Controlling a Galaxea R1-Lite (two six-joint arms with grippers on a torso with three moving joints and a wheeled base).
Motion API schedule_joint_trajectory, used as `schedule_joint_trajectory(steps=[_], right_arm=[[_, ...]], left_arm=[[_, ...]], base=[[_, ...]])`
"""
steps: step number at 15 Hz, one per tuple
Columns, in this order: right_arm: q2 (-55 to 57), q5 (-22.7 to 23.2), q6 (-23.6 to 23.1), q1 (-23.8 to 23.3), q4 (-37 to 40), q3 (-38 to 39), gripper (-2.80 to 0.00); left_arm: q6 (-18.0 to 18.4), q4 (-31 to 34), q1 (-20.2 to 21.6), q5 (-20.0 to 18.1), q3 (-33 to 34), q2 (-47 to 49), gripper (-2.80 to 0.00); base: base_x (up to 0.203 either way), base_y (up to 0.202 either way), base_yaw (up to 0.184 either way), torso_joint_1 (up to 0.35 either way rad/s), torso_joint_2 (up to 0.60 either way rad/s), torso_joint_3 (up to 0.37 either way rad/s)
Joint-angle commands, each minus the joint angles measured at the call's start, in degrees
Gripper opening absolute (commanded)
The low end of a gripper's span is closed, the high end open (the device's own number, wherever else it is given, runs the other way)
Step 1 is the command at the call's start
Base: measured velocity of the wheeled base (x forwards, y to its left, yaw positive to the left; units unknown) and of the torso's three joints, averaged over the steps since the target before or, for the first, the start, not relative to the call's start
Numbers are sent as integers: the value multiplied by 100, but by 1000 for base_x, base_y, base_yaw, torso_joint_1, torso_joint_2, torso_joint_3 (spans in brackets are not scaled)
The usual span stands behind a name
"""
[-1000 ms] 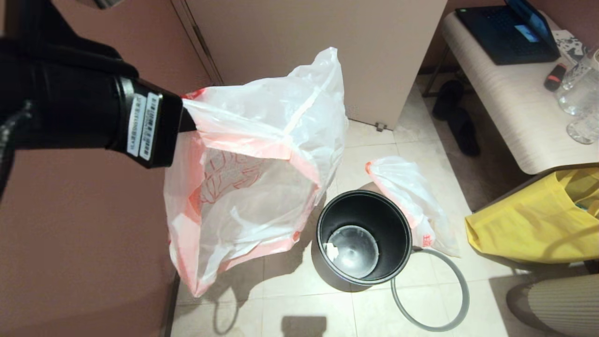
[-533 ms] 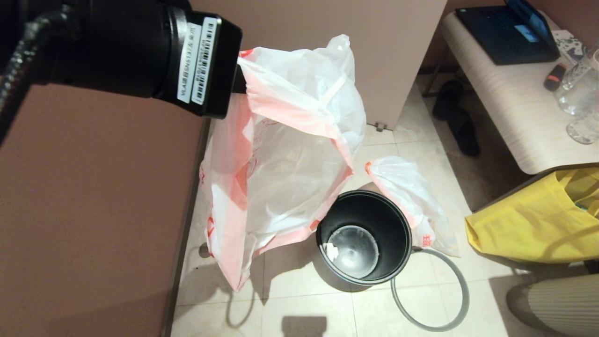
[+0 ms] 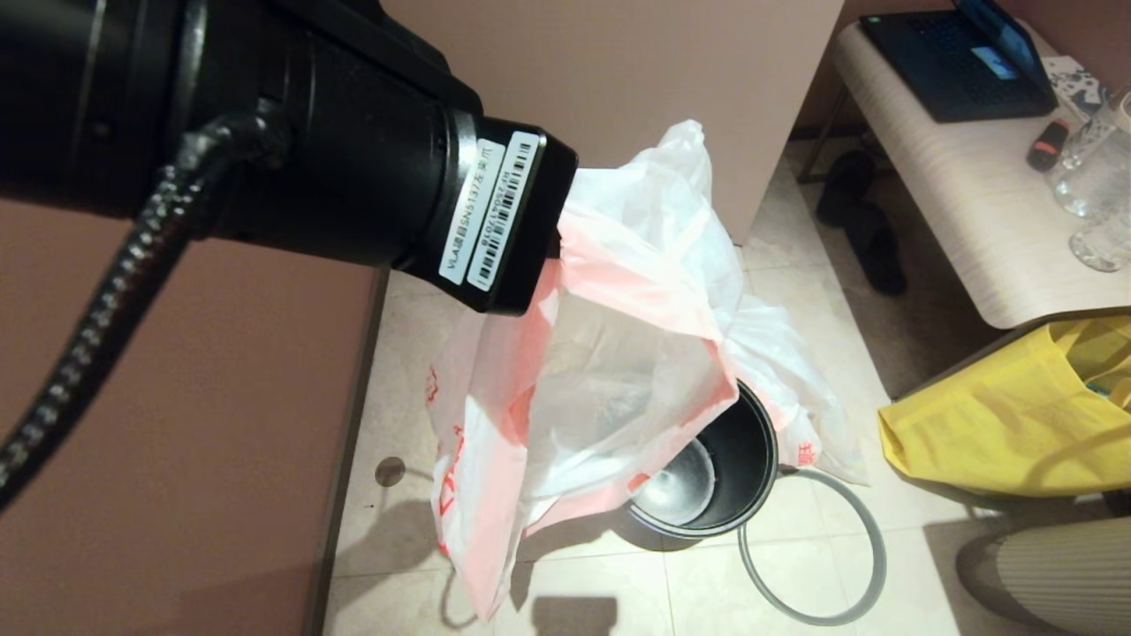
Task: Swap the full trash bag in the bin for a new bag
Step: Put the new garbage bag on the trash can
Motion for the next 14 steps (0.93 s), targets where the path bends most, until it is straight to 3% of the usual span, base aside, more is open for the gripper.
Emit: schedule_joint_trajectory(steps=[1,5,8,11,14], right_arm=[[1463,-29,-269,6,97,-884,-280],[3394,-45,-1039,14,176,-1979,-280],[4763,-34,-1291,241,110,-2914,-280],[5593,-205,-1367,1462,157,-3703,-280],[6196,-551,-1385,2397,183,-4332,-280]], left_arm=[[-5,22,-95,-44,-1,31,-280],[3,-23,-78,-250,-1,259,-280],[55,-669,36,-527,-2,452,-280],[56,-931,64,-746,-8,671,-280],[147,-1412,192,-905,-11,899,-280]], base=[[0,0,0,0,0,0],[0,0,0,0,0,0],[0,0,0,0,0,0],[0,0,0,0,0,0],[0,0,0,0,0,0]])
